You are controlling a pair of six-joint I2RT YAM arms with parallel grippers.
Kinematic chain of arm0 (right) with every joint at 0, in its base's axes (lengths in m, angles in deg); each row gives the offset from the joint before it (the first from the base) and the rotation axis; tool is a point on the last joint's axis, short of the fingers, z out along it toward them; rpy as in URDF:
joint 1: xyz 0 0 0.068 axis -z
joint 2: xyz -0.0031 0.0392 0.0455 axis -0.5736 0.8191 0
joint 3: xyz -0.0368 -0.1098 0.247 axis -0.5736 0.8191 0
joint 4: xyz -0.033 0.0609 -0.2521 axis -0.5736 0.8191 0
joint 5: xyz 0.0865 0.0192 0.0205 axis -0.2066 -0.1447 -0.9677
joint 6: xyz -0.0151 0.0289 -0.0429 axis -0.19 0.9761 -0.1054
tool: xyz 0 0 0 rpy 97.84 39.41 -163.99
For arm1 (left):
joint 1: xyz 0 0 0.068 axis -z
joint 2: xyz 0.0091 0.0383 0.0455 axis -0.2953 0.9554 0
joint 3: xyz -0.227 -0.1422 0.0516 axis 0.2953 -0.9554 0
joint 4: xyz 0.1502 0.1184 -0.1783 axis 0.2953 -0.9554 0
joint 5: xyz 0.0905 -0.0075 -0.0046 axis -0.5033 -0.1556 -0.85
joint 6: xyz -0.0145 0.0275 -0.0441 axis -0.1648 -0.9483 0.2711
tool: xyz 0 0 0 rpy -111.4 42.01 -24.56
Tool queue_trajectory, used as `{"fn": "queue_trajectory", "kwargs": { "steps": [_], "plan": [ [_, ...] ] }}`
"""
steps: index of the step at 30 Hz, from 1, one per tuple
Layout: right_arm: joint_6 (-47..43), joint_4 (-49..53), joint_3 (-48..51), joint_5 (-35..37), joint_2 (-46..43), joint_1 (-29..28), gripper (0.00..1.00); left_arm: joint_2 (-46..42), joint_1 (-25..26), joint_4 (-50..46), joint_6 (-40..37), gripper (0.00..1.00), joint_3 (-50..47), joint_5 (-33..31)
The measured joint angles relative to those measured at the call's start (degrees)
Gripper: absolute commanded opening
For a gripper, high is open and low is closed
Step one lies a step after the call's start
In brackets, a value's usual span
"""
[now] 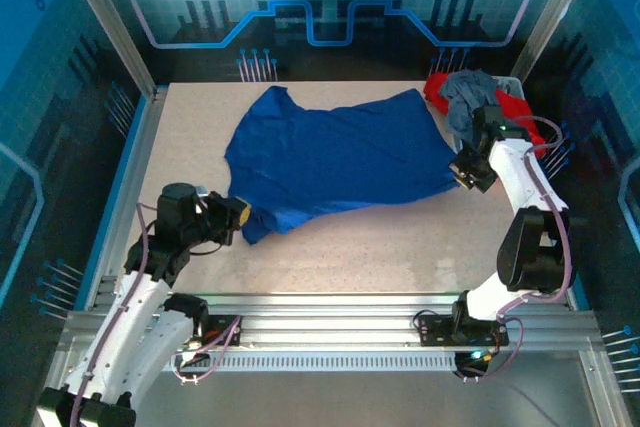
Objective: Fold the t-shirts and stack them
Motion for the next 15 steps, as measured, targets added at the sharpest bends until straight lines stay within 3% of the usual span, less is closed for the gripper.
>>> {"fn": "queue_trajectory", "kwargs": {
  "steps": [8, 15],
  "plan": [
    [-1.07, 0.72, 1.4, 2.38, 0.24, 0.02, 0.0, 1.86, 2.73, -8.22, -1.97, 0.0, -2.51, 5.33],
    [-2.56, 1.88, -0.37, 3.43, 0.28, 2.12, 0.0, 3.08, 3.5, -8.11, -3.91, 0.0, -2.25, 11.67]
  ]
}}
